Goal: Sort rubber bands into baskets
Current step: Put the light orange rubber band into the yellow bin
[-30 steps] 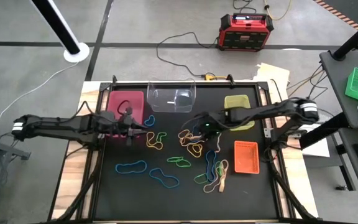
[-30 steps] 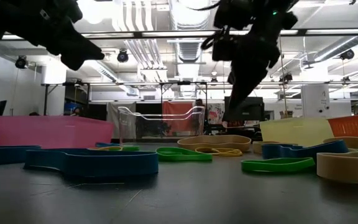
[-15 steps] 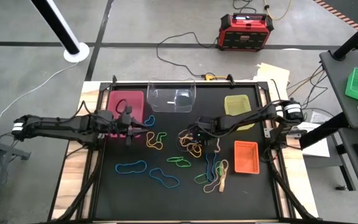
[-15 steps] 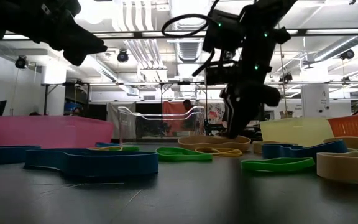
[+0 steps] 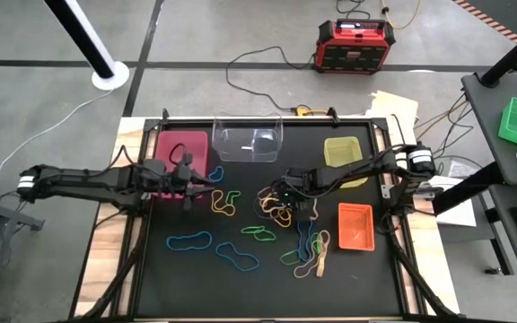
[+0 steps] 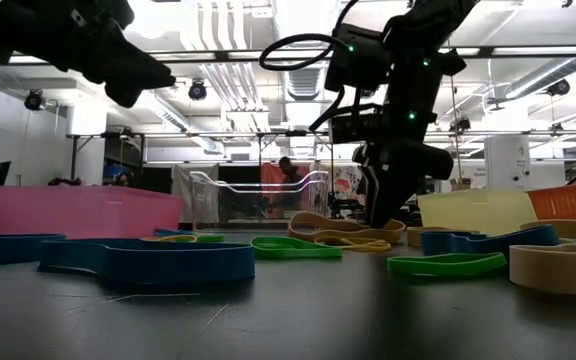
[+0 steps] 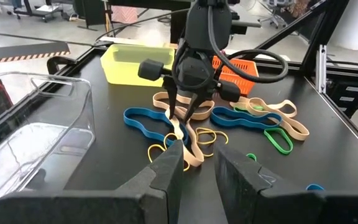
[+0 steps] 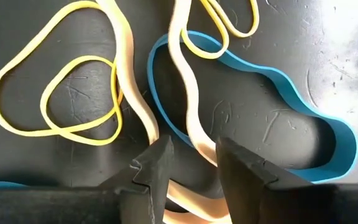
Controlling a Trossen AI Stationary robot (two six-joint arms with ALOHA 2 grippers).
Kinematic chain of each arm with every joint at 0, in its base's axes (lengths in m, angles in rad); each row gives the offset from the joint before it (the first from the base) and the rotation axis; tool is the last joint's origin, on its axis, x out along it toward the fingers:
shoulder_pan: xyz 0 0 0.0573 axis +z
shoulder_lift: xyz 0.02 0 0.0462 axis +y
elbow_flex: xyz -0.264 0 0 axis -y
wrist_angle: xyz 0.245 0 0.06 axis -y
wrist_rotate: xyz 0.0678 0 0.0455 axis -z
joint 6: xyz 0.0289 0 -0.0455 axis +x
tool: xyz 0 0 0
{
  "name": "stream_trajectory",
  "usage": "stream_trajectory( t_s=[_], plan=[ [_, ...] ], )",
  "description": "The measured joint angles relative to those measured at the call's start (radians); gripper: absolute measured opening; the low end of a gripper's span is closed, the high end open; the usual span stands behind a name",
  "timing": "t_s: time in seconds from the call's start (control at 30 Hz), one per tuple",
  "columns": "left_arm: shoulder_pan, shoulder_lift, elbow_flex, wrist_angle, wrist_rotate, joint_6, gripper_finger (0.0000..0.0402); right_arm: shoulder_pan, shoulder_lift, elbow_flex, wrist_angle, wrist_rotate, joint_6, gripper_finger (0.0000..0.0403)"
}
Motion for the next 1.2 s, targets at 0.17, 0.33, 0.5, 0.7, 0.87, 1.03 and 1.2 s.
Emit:
stream_trajectory(
  t_s=[0.17,0.33,0.5,0.7,0.87,1.03,1.2],
  plan=[
    [0.000,0.016,0.000,0.013,0.000,0.000,0.0075,-0.002,0.001,-0.001,0.006,0.012,-0.015,0.0107],
    [0.000,0.027,0.000,0.018,0.000,0.000,0.0075,-0.002,0.001,-0.007,0.030,0.008,-0.038,0.0071],
    [0.000,0.028,0.000,0.018,0.000,0.000,0.0075,-0.002,0.001,-0.011,0.034,-0.025,-0.038,0.0019],
    [0.000,0.027,0.000,0.017,0.000,0.000,0.0075,0.011,-0.034,-0.001,0.053,0.009,-0.029,0.0009],
    [0.000,0.027,0.000,0.021,0.000,0.000,0.0075,0.014,-0.159,0.012,0.056,0.017,-0.013,0.0008],
    [0.000,0.026,0.000,0.033,0.000,0.004,0.0075,0.016,-0.288,0.010,0.069,0.019,0.021,0.0008],
    [0.000,0.027,0.000,0.035,0.001,0.004,0.0075,0.018,-0.283,-0.014,0.071,0.017,0.042,0.0013]
  ],
)
